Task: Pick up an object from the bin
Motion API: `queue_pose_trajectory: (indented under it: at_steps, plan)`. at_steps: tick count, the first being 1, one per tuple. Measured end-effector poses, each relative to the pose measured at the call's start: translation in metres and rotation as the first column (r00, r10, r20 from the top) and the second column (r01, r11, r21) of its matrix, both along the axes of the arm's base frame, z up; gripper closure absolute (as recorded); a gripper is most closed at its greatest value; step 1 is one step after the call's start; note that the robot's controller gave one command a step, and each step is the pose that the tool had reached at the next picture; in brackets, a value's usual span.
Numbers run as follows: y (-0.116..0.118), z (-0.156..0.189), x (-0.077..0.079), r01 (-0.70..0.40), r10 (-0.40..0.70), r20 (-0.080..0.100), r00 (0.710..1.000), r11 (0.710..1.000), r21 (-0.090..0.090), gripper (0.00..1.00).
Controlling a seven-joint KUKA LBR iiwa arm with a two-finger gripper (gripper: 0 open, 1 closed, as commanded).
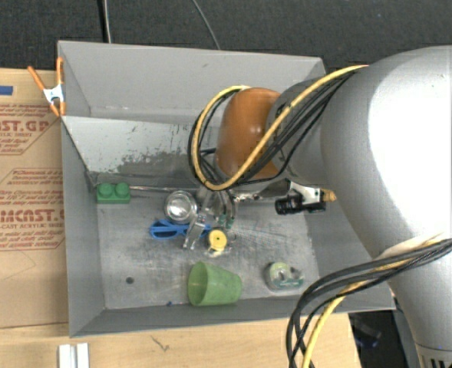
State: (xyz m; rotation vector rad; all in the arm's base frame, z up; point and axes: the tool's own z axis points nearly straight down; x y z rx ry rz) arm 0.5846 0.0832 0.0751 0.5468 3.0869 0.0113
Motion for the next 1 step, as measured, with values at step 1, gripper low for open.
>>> queue_pose_trajectory:
  at_steps: [1]
  plan:
    - [0.0309, 0.0013, -0.0147, 0.040, -0.040, 0.015, 0.999, 0.999, -0.005, 0.00]
